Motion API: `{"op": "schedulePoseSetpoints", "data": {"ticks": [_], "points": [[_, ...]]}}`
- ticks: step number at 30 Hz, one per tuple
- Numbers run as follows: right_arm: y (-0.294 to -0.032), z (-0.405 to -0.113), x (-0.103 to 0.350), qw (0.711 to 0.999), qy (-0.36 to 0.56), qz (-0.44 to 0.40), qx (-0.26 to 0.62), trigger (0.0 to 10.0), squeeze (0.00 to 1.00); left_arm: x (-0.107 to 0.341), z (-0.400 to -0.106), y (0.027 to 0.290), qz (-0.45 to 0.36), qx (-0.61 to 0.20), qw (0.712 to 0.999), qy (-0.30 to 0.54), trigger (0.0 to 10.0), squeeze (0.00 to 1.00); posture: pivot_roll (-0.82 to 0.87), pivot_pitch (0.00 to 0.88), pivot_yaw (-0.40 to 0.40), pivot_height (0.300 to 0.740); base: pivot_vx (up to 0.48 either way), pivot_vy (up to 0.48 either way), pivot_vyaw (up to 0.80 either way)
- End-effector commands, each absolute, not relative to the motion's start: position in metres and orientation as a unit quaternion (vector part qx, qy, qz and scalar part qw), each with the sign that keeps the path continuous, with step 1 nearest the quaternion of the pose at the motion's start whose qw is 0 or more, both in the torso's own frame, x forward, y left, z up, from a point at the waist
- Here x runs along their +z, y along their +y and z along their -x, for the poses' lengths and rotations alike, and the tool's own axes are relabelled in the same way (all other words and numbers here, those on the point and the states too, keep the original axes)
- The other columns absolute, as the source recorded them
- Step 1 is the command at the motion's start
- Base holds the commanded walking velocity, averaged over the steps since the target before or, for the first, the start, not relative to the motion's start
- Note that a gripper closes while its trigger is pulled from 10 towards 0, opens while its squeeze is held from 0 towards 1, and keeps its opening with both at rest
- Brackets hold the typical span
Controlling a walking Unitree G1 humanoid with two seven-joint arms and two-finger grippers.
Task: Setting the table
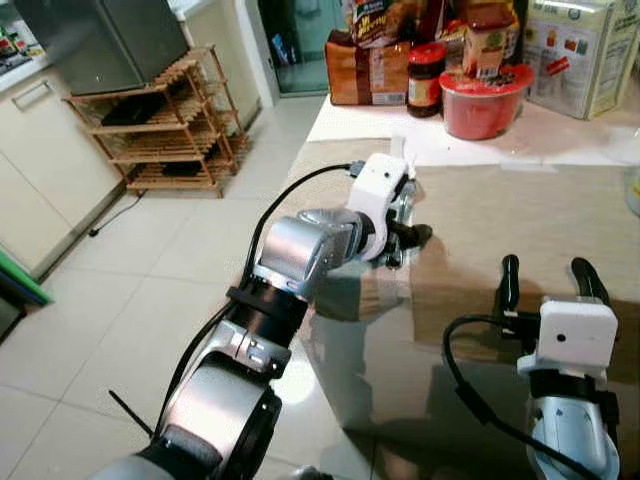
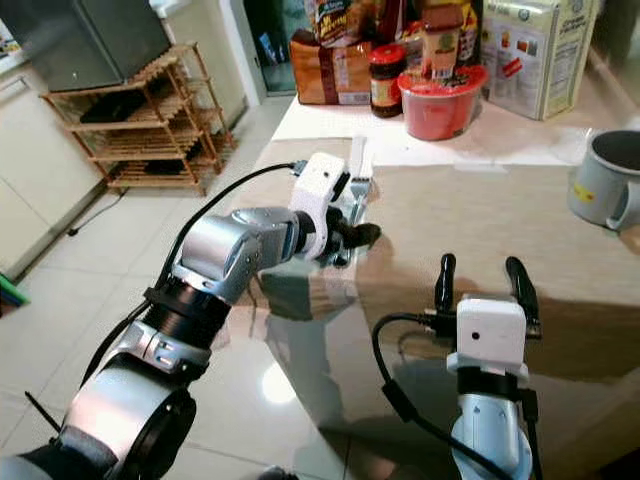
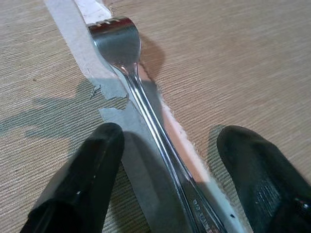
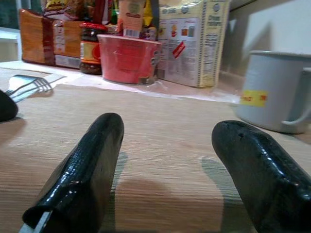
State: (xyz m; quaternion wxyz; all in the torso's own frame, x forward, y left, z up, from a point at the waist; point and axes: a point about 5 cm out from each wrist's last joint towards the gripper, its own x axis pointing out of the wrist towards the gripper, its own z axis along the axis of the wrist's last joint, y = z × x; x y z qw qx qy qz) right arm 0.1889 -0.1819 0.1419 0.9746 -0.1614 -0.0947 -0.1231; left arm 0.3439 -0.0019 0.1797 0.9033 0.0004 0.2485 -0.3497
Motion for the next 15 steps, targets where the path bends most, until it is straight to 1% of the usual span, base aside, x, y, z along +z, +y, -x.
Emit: {"op": "schedulePoseSetpoints", "data": {"ticks": [1, 8, 10, 15], "points": [[-0.178, -0.191, 0.141, 0.976, -0.098, 0.158, -0.115, 10.0, 0.0, 0.146, -0.34, 0.005, 0.001, -0.318, 0.893, 0.32, 0.0, 0.0, -0.15, 0.0, 0.192, 0.71, 0.0, 0.0, 0.0], [-0.178, -0.191, 0.141, 0.976, -0.095, 0.157, -0.114, 10.0, 0.0, 0.133, -0.34, 0.006, 0.006, -0.305, 0.893, 0.331, 0.0, 0.0, -0.15, 0.0, 0.186, 0.71, 0.0, 0.0, 0.0], [-0.178, -0.191, 0.141, 0.976, -0.094, 0.157, -0.114, 10.0, 0.0, 0.129, -0.341, 0.007, -0.013, -0.299, 0.896, 0.328, 0.0, 0.0, -0.15, 0.0, 0.186, 0.71, 0.0, 0.0, 0.0], [-0.179, -0.191, 0.141, 0.977, -0.093, 0.157, -0.113, 10.0, 0.0, 0.124, -0.341, 0.007, -0.031, -0.3, 0.897, 0.324, 0.0, 0.0, -0.15, 0.0, 0.186, 0.71, 0.0, 0.0, 0.0]]}}
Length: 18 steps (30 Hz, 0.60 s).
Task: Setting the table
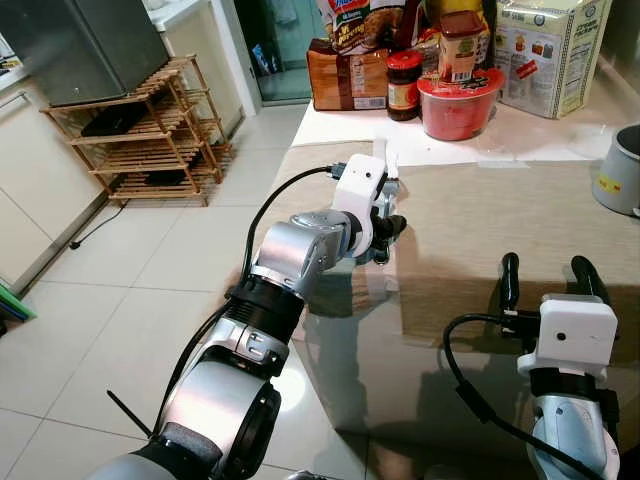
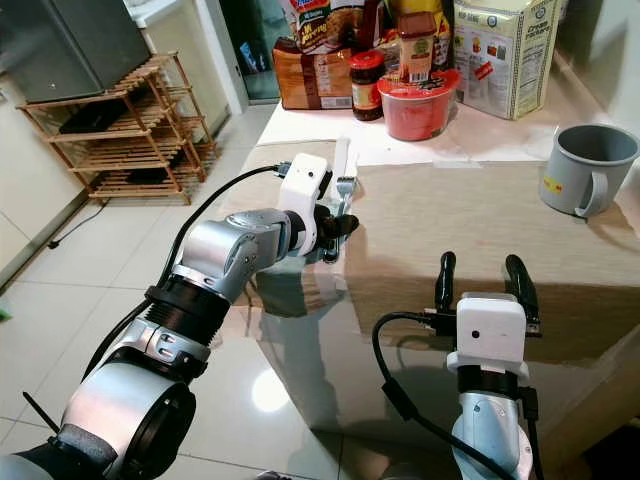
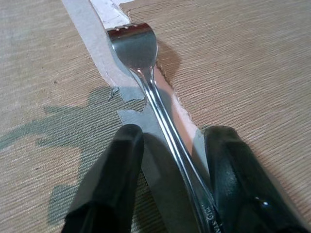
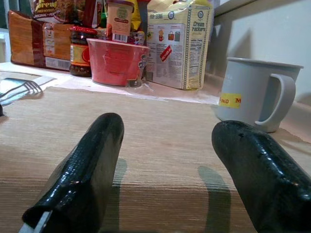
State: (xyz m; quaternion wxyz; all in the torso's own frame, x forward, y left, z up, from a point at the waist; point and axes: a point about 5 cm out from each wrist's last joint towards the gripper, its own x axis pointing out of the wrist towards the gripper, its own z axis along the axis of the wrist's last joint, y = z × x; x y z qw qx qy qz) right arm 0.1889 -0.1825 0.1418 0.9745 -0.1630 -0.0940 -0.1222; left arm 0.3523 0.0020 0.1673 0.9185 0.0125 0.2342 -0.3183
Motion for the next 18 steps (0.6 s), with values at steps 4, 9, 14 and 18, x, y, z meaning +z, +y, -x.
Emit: {"op": "schedulePoseSetpoints", "data": {"ticks": [4, 9, 14, 18], "points": [[-0.178, -0.191, 0.14, 0.977, -0.092, 0.157, -0.113, 10.0, 0.0, 0.117, -0.339, 0.008, -0.044, -0.299, 0.895, 0.327, 0.0, 0.0, -0.15, 0.0, 0.186, 0.71, 0.0, 0.0, 0.0], [-0.178, -0.19, 0.139, 0.977, -0.089, 0.155, -0.114, 10.0, 0.0, 0.116, -0.341, 0.009, -0.036, -0.292, 0.904, 0.309, 0.0, 0.0, -0.15, 0.0, 0.184, 0.71, 0.0, 0.0, 0.0], [-0.179, -0.191, 0.138, 0.977, -0.088, 0.156, -0.113, 10.0, 0.0, 0.144, -0.354, 0.013, 0.0, -0.272, 0.941, 0.203, 0.0, 0.0, -0.15, 0.0, 0.178, 0.71, 0.0, 0.0, 0.0], [-0.18, -0.192, 0.138, 0.978, -0.087, 0.157, -0.111, 10.0, 0.0, 0.166, -0.357, 0.013, 0.024, -0.279, 0.951, 0.133, 0.0, 0.0, -0.14, 0.0, 0.172, 0.71, 0.0, 0.0, 0.0]]}}
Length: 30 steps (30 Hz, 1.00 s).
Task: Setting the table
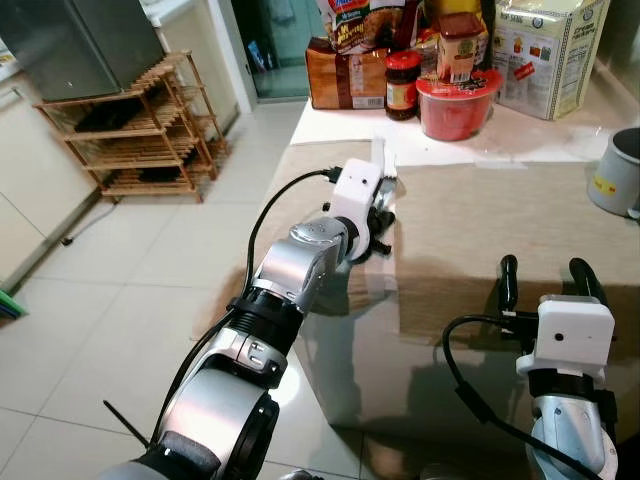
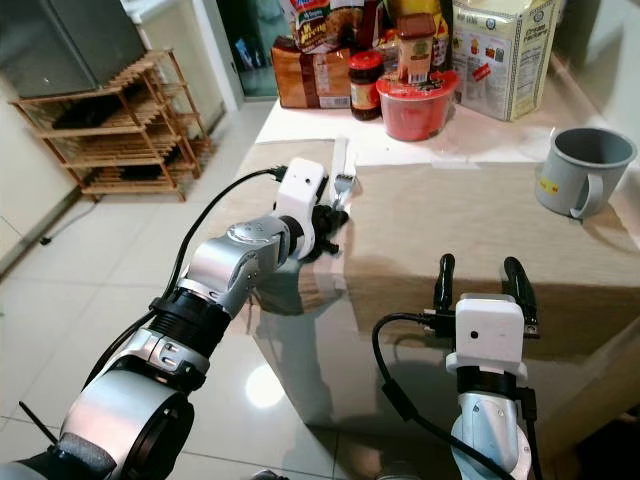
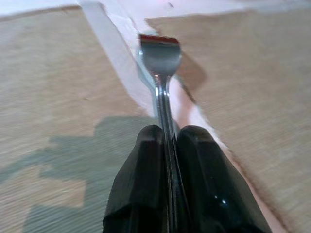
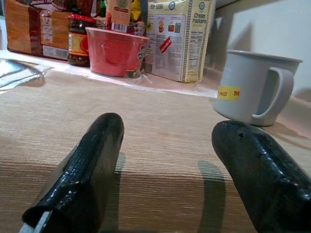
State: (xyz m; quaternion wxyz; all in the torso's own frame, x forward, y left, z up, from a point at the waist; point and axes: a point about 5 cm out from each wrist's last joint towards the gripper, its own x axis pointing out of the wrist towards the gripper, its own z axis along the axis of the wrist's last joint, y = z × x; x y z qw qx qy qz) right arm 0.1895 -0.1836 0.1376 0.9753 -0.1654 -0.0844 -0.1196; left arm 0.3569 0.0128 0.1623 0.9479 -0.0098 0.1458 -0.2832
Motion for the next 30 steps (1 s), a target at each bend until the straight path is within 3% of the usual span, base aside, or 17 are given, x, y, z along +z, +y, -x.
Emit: {"op": "schedulePoseSetpoints", "data": {"ticks": [1, 15, 25, 30], "points": [[-0.18, -0.192, 0.138, 0.978, -0.087, 0.158, -0.109, 10.0, 0.0, 0.171, -0.355, 0.013, 0.029, -0.286, 0.951, 0.111, 0.0, 0.0, -0.14, 0.0, 0.172, 0.71, 0.0, 0.0, 0.0], [-0.182, -0.196, 0.136, 0.978, -0.087, 0.161, -0.103, 10.0, 0.0, 0.184, -0.351, 0.029, 0.059, -0.266, 0.962, 0.03, 0.0, 0.0, -0.13, 0.0, 0.159, 0.71, 0.0, 0.0, 0.0], [-0.185, -0.2, 0.138, 0.976, -0.095, 0.163, -0.107, 10.0, 0.0, 0.199, -0.338, 0.061, 0.032, -0.212, 0.971, -0.104, 0.0, 0.0, -0.12, 0.0, 0.145, 0.71, 0.0, 0.0, 0.0], [-0.187, -0.201, 0.138, 0.976, -0.097, 0.162, -0.109, 10.0, 0.0, 0.198, -0.332, 0.063, 0.038, -0.215, 0.969, -0.119, 0.0, 0.0, -0.12, 0.0, 0.141, 0.71, 0.0, 0.0, 0.0]]}}
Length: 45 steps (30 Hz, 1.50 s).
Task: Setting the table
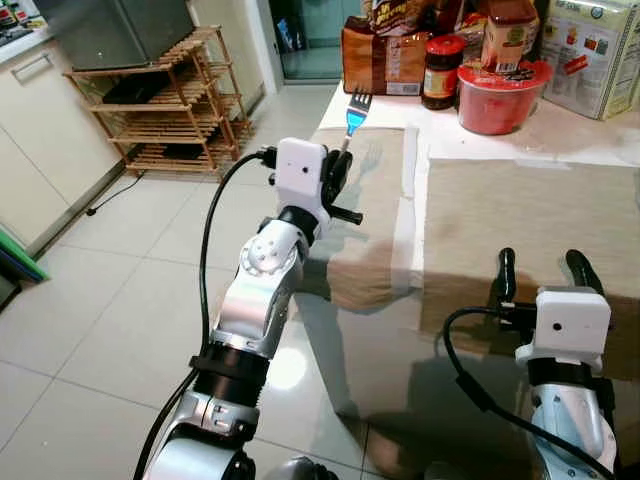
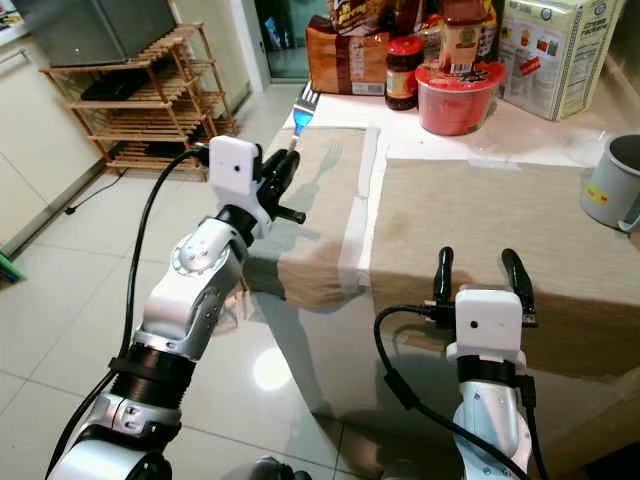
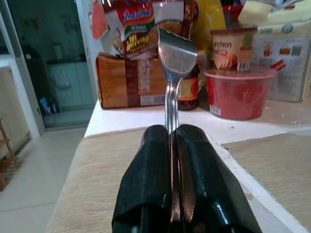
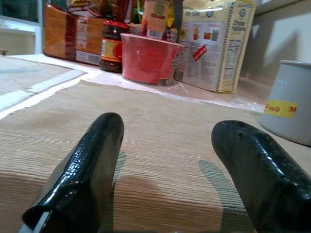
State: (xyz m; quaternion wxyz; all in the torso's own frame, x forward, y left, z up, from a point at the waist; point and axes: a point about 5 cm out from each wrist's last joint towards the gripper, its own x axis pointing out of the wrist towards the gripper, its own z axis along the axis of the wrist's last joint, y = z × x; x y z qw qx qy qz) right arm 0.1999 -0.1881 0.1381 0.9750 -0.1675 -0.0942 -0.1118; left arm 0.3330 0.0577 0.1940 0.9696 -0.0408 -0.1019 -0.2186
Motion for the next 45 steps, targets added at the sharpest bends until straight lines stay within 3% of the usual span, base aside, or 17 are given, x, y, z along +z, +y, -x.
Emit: {"op": "schedulePoseSetpoints", "data": {"ticks": [1, 9, 17, 23, 39, 45], "points": [[-0.187, -0.202, 0.138, 0.976, -0.098, 0.162, -0.109, 10.0, 0.0, 0.196, -0.331, 0.063, 0.037, -0.219, 0.968, -0.117, 0.0, 0.0, -0.12, 0.0, 0.14, 0.71, 0.0, 0.0, 0.0], [-0.188, -0.204, 0.138, 0.977, -0.099, 0.152, -0.111, 10.0, 0.0, 0.186, -0.326, 0.059, 0.041, -0.254, 0.961, -0.101, 0.0, 0.0, -0.12, 0.0, 0.137, 0.71, 0.0, 0.0, 0.0], [-0.189, -0.206, 0.137, 0.979, -0.095, 0.14, -0.11, 10.0, 0.0, 0.186, -0.326, 0.056, 0.045, -0.272, 0.956, -0.1, 0.0, 0.0, -0.12, 0.0, 0.134, 0.71, -0.266, 0.0, 0.0], [-0.19, -0.207, 0.135, 0.98, -0.092, 0.137, -0.108, 10.0, 0.0, 0.186, -0.326, 0.053, 0.045, -0.285, 0.952, -0.1, 0.0, 0.0, -0.12, 0.0, 0.129, 0.71, -0.316, 0.0, -0.75], [-0.188, -0.207, 0.134, 0.98, -0.092, 0.143, -0.105, 10.0, 0.0, 0.186, -0.327, 0.05, 0.036, -0.295, 0.95, -0.098, 0.0, 0.0, -0.12, 0.0, 0.128, 0.71, -0.317, 0.0, 0.0], [-0.188, -0.207, 0.133, 0.98, -0.09, 0.143, -0.103, 10.0, 0.0, 0.188, -0.326, 0.049, 0.038, -0.298, 0.948, -0.108, 0.0, 0.0, -0.12, 0.0, 0.127, 0.71, 0.0, 0.0, 0.0]]}}
